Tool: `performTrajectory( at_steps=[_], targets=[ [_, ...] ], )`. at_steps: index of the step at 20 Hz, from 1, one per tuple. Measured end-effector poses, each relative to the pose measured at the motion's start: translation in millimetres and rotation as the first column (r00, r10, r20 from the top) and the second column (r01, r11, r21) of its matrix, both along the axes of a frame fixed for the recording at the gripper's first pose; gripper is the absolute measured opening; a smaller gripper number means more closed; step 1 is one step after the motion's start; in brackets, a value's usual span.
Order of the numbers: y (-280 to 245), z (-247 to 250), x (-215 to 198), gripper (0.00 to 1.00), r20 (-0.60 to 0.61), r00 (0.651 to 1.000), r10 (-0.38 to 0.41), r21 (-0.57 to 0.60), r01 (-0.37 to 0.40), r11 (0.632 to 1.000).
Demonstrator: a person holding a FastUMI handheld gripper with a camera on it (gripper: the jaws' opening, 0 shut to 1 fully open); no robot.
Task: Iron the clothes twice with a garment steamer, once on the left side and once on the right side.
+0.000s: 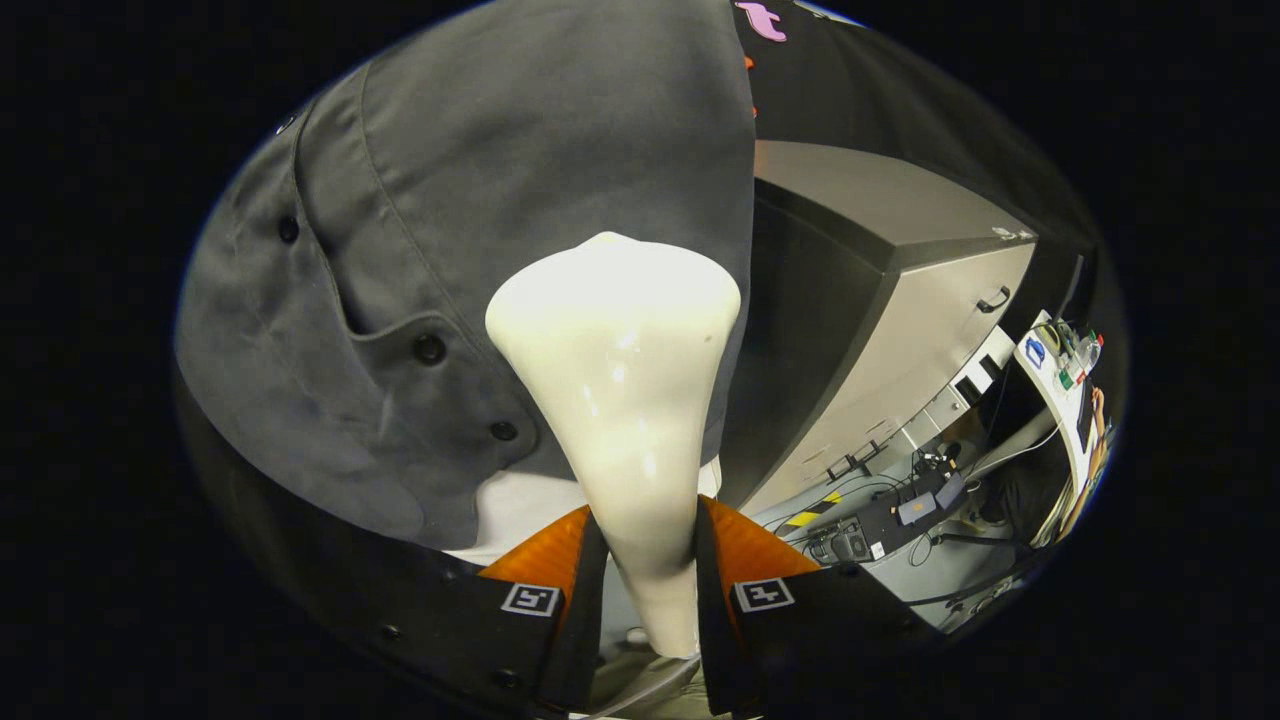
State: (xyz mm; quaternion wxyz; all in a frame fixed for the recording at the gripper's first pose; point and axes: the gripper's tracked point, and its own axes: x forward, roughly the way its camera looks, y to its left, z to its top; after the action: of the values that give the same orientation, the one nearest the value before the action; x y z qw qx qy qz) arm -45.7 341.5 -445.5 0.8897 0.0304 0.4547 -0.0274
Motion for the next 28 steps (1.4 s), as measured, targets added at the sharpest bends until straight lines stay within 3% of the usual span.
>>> performTrajectory(
  at_steps=[6,11,19,28],
  targets=[
    [-1.6,-14.3,-9.2,0.49,-0.036,0.999,-0.012,0.000,0.012,1.000],
    [-4.7,17.9,-12.5,0.50,0.005,1.000,-0.018,-0.002,0.018,1.000],
    [9.8,153.7,-3.1,0.49,0.235,0.972,-0.022,0.004,0.021,1.000],
    [52.3,281.4,3.2,0.49,0.461,0.887,0.018,-0.002,-0.019,1.000]
  ],
)
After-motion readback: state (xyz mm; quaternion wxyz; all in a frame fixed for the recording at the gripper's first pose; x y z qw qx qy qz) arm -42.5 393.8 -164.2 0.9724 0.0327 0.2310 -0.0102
